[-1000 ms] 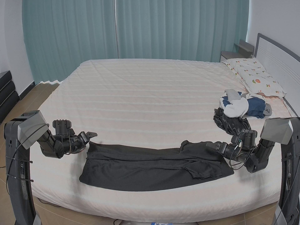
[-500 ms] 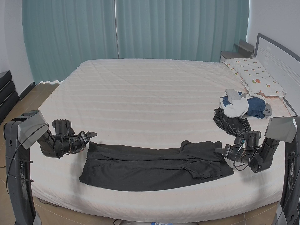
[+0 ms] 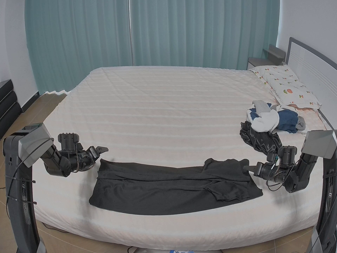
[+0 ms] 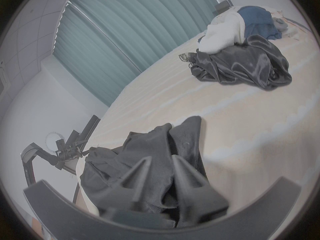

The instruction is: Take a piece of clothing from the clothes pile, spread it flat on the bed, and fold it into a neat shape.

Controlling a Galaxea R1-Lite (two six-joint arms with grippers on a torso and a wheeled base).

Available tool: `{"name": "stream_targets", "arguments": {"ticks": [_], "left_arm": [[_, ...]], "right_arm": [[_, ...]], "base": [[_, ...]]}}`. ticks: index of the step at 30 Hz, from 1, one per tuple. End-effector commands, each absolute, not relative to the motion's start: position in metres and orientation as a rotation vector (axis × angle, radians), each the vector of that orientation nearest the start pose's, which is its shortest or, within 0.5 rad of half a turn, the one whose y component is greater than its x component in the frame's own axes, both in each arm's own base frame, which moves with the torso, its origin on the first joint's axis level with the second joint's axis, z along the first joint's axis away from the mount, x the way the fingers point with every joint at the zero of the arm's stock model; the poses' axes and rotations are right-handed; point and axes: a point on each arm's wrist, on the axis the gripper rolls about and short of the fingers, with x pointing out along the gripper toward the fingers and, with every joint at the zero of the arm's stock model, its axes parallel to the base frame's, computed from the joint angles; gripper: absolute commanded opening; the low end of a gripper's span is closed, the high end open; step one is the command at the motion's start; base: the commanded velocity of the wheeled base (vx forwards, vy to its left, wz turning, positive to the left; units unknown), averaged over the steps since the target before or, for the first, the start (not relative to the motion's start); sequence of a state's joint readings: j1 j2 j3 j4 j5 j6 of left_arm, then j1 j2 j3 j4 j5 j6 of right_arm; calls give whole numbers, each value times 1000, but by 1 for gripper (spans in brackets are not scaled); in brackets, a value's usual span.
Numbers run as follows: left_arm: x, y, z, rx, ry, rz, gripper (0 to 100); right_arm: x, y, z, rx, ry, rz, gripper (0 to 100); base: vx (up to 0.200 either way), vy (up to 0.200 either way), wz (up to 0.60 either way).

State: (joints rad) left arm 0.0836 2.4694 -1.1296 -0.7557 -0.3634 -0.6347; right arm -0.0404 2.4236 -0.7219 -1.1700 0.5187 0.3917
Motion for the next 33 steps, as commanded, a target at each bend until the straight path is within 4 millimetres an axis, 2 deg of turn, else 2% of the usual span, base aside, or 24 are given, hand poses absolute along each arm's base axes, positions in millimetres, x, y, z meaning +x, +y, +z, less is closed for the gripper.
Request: {"name": "stream_targets", "arguments": {"ticks": [1, 4, 8, 11, 16, 17, 18, 19, 21, 22, 23, 24, 26, 27, 33], "left_arm": [[430, 28, -6, -738, 611, -88, 100], [424, 25, 10, -747, 595, -94, 100], [423, 21, 16, -744, 594, -102, 100], [417, 19, 20, -745, 608, -100, 100], [381, 19, 25, -771, 675, -68, 100], [380, 19, 25, -773, 676, -67, 100], [366, 17, 27, -815, 700, -47, 100], [359, 16, 30, -841, 709, -37, 100], [347, 14, 35, -897, 721, -15, 100], [339, 13, 37, -925, 731, -4, 100], [336, 12, 37, -929, 735, -2, 100], [325, 7, 39, -947, 760, 3, 100], [325, 7, 39, -947, 760, 3, 100], [304, -1, 37, -957, 804, 26, 100], [301, -22, 28, -967, 818, 122, 100]], "right_arm": [[370, -4, -30, 519, 574, 366, 100], [380, 2, -18, 502, 532, 376, 100], [386, 3, -3, 495, 506, 354, 100], [376, 2, 13, 519, 523, 315, 100], [339, 8, 32, 665, 572, 230, 100], [338, 8, 32, 669, 574, 228, 100], [321, 19, 31, 700, 614, 198, 100], [314, 22, 30, 711, 632, 178, 100], [309, 24, 28, 715, 646, 162, 100], [295, 33, 26, 738, 659, 127, 100], [293, 34, 26, 743, 659, 125, 100], [285, 40, 28, 778, 648, 115, 100], [285, 40, 28, 778, 648, 115, 100], [274, 55, 28, 835, 654, 115, 100], [277, 69, 10, 936, 689, 59, 100]], "base": [[0, 0, 0], [0, 0, 0], [0, 0, 0], [0, 0, 0], [-80, 0, 0], [-200, 0, 0], [-200, 0, 0], [-200, 0, 0], [-200, 0, 0], [-200, 0, 0], [-200, 0, 0], [0, 0, 0], [0, 0, 0], [0, 0, 0], [0, 0, 0]]}}
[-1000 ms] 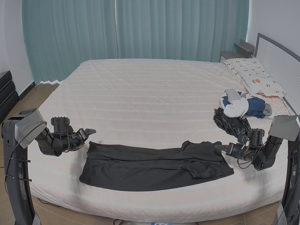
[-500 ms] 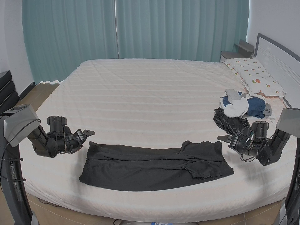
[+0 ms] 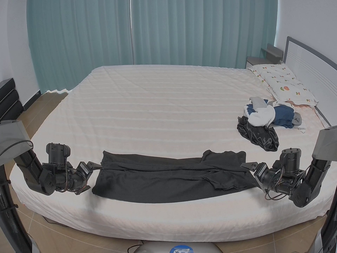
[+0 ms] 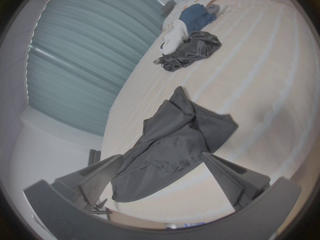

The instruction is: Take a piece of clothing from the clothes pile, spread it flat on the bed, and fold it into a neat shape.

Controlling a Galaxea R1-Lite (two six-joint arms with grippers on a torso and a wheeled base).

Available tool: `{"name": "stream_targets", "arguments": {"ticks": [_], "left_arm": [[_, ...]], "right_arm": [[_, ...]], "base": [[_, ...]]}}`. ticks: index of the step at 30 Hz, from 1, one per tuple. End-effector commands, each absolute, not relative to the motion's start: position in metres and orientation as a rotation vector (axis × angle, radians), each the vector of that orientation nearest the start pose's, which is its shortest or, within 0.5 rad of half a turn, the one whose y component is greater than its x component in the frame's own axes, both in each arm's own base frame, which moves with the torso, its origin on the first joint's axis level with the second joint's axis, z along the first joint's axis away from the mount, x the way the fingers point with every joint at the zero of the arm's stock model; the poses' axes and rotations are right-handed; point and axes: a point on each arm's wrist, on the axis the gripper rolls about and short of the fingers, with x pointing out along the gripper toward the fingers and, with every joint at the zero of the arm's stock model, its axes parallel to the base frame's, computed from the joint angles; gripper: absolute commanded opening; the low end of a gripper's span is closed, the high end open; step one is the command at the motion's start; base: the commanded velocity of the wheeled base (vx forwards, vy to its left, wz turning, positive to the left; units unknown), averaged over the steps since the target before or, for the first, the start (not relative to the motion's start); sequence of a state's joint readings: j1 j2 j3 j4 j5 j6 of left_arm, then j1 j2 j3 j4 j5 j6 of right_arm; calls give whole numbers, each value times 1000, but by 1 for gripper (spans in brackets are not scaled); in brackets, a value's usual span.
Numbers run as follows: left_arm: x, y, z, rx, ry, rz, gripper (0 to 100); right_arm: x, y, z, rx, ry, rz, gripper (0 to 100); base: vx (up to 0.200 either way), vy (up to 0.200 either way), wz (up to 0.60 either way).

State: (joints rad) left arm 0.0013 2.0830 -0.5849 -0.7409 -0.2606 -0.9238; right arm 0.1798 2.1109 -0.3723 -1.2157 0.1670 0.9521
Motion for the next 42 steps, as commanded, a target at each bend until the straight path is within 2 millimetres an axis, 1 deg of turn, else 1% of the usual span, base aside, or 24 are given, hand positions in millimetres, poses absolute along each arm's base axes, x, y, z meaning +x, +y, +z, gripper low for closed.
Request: {"name": "stream_targets", "arguments": {"ticks": [1, 3, 4, 9, 12, 18, 24, 25, 26, 29, 32, 36, 37, 40, 42], "left_arm": [[300, -29, 21, -947, 836, 137, 100], [300, -35, 16, -927, 848, 143, 100], [302, -42, 10, -898, 854, 166, 100], [300, -60, -10, -798, 863, 251, 100], [298, -61, -13, -783, 866, 272, 100], [301, -61, -16, -769, 868, 268, 100], [308, -61, -23, -726, 845, 246, 100], [311, -62, -28, -711, 823, 259, 100], [311, -62, -28, -708, 821, 262, 100], [314, -62, -36, -620, 802, 279, 100], [318, -63, -40, -606, 790, 274, 100], [323, -63, -41, -603, 775, 282, 100], [324, -63, -41, -602, 771, 287, 0], [324, -62, -41, -599, 760, 305, 0], [324, -62, -40, -608, 758, 311, 0]], "right_arm": [[279, 70, 4, 968, 687, 53, 100], [280, 71, 1, 979, 678, 51, 100], [281, 69, -2, 980, 663, 44, 100], [281, 66, -4, 982, 653, 26, 100], [280, 66, -6, 981, 652, 23, 100], [280, 66, -10, 974, 658, 3, 100], [279, 65, -11, 950, 643, -29, 100], [278, 65, -14, 941, 657, -38, 100], [278, 65, -15, 940, 658, -38, 100], [276, 66, -23, 901, 675, -57, 100], [278, 66, -31, 862, 676, -84, 100], [278, 68, -35, 848, 683, -87, 100], [278, 69, -35, 847, 684, -85, 100], [280, 74, -42, 837, 698, -79, 100], [288, 77, -44, 838, 682, -70, 100]], "base": [[0, 0, 0], [0, 0, 0], [0, 0, 0], [0, 0, 0], [0, 0, 0], [0, 0, 0], [0, 0, 0], [0, 0, 0], [0, 0, 0], [0, 0, 0], [0, 0, 0], [0, 0, 0], [0, 0, 0], [0, 0, 0], [0, 0, 0]]}}
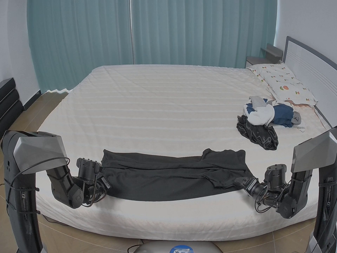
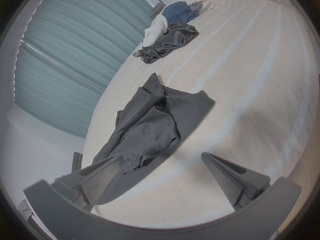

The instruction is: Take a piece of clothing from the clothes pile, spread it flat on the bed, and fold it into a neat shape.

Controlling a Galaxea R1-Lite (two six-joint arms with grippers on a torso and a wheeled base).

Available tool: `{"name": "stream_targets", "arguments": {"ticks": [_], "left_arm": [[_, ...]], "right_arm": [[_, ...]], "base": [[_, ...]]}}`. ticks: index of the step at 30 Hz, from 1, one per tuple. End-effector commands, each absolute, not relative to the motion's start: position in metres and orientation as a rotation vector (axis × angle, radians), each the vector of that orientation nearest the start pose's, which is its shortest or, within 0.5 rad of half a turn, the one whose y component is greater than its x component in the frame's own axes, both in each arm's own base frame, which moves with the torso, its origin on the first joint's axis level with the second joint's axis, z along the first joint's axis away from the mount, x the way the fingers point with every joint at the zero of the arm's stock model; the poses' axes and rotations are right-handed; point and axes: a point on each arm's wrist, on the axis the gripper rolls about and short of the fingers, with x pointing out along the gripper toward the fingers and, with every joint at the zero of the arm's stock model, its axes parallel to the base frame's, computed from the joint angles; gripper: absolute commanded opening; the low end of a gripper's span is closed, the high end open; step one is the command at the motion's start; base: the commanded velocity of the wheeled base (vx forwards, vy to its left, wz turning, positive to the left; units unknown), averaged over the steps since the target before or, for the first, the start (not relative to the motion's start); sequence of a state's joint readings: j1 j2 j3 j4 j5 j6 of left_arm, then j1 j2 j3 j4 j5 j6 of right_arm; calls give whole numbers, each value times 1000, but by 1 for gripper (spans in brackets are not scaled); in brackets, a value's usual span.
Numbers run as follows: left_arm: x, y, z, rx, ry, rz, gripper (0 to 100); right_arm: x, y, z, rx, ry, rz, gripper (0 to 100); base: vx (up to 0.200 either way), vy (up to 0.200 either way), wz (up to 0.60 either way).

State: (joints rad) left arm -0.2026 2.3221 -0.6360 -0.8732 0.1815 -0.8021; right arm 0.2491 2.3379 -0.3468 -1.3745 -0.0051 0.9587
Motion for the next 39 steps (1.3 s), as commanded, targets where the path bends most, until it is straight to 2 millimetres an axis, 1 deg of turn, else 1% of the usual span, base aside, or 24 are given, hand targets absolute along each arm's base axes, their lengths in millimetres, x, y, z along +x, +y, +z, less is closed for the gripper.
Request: {"name": "stream_targets", "arguments": {"ticks": [1, 5, 10, 11, 14, 18, 24, 31, 38, 39], "left_arm": [[324, -62, -40, -620, 755, 313, 0], [325, -60, -38, -652, 744, 324, 0], [325, -60, -37, -668, 743, 327, 0], [325, -60, -37, -668, 743, 325, 0], [325, -60, -37, -672, 742, 328, 0], [323, -59, -36, -673, 745, 326, 0], [322, -54, -31, -679, 735, 337, 0], [318, -52, -23, -676, 726, 341, 0], [305, -49, -27, -633, 769, 347, 0], [305, -49, -27, -633, 769, 347, 0]], "right_arm": [[293, 78, -47, 836, 679, -75, 100], [304, 80, -53, 818, 640, -93, 100], [309, 82, -56, 811, 634, -88, 100], [311, 83, -55, 814, 626, -83, 0], [313, 83, -58, 814, 619, -87, 0], [307, 89, -60, 778, 617, -112, 0], [296, 90, -48, 769, 612, -110, 0], [288, 85, -39, 769, 611, -119, 0], [266, 79, -31, 724, 658, -119, 0], [266, 79, -31, 724, 658, -119, 0]], "base": [[0, 0, 0], [0, 0, 0], [0, 0, 0], [0, 0, 0], [0, 0, 0], [0, 0, 0], [0, 0, 0], [0, 0, 0], [0, 0, 0], [0, 0, 0]]}}
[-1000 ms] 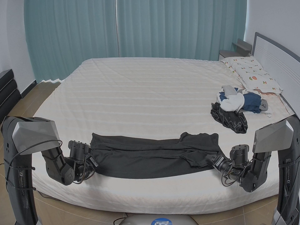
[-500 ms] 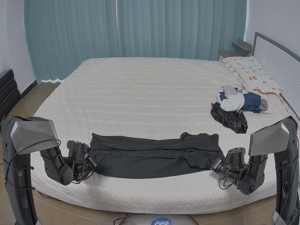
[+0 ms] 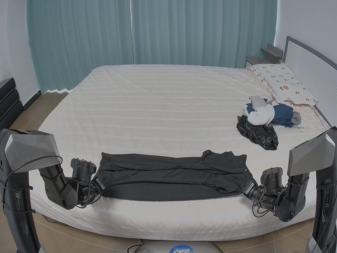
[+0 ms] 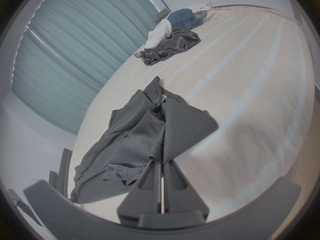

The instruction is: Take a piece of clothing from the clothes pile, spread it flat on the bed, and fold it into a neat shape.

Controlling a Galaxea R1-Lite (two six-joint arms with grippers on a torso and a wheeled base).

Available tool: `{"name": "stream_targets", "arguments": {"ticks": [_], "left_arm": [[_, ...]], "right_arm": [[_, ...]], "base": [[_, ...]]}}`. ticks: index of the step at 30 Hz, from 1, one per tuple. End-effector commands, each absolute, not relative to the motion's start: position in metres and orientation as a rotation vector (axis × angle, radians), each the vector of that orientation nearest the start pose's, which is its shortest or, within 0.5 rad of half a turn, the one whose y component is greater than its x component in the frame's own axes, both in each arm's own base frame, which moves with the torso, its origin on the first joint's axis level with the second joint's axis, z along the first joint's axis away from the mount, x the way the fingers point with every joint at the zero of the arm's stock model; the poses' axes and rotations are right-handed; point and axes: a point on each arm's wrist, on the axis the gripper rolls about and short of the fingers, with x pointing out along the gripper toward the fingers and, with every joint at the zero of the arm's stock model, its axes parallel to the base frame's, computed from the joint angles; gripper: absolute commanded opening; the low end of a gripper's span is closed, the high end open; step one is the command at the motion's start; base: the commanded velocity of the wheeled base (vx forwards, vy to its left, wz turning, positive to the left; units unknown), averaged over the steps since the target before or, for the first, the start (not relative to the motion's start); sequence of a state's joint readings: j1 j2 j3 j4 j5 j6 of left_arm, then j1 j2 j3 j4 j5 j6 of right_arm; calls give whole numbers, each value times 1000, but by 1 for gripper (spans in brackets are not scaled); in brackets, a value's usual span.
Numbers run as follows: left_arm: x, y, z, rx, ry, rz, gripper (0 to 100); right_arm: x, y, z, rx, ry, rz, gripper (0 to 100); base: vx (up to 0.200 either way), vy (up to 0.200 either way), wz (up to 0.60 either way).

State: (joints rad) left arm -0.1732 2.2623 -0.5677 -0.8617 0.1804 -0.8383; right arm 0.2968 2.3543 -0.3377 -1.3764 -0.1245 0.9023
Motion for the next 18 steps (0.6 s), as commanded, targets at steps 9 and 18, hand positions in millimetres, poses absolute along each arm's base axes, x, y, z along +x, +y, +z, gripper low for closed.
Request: {"name": "stream_targets", "arguments": {"ticks": [9, 18], "left_arm": [[292, -48, -32, -554, 832, 340, 0], [281, -46, -33, -503, 899, 348, 0]], "right_arm": [[247, 76, -39, 634, 740, -123, 0], [237, 79, -45, 581, 787, -107, 0]], "base": [[0, 0, 0], [0, 0, 0]]}}
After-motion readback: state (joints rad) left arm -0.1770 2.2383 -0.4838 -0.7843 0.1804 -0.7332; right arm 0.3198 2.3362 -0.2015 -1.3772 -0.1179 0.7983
